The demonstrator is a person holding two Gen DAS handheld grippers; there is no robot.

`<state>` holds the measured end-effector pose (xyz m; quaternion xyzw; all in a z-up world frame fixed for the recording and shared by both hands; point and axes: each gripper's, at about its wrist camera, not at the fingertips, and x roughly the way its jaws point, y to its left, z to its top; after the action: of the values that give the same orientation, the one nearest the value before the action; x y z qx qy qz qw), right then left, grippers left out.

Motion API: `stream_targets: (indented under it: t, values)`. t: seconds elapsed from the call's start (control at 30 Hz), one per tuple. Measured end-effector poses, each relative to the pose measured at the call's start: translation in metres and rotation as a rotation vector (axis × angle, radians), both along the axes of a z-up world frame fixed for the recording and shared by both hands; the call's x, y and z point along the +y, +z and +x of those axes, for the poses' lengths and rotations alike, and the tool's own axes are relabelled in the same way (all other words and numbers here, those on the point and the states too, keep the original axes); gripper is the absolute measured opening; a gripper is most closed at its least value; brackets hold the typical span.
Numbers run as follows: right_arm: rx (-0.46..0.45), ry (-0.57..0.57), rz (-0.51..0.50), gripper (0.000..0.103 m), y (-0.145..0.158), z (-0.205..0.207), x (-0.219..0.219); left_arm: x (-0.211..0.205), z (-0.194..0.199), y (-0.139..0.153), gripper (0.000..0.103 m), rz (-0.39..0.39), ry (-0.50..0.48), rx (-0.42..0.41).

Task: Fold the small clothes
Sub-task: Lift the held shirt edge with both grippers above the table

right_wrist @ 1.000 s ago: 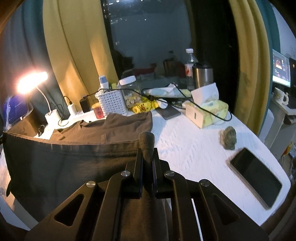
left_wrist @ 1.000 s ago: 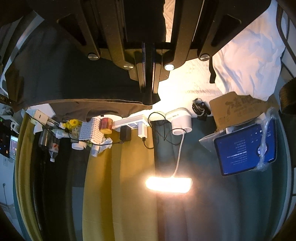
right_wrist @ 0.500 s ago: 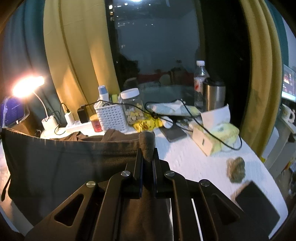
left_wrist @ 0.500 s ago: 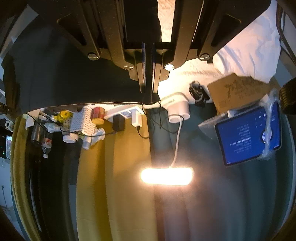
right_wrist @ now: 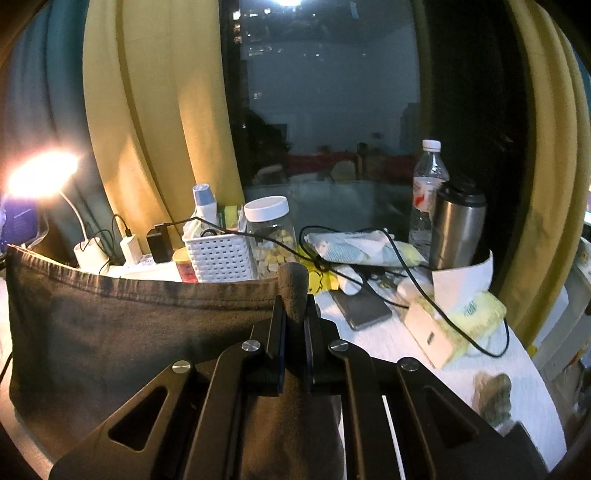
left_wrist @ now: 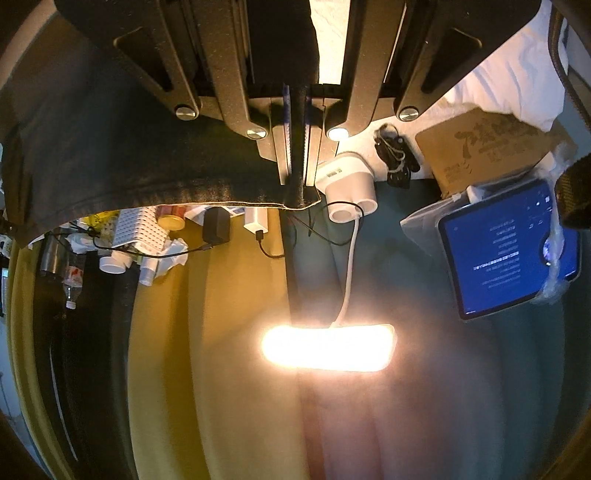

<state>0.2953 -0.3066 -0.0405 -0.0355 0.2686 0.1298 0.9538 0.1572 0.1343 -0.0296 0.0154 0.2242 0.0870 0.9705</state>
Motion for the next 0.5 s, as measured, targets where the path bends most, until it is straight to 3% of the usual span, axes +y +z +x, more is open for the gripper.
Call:
stream_targets:
  t: [0.5]
  values:
    - [-0.009, 0.016, -0.030, 0.009, -0.005, 0.067, 0.011, 0.010, 0.058, -0.005, 0.003, 0.059, -0.019, -0.006]
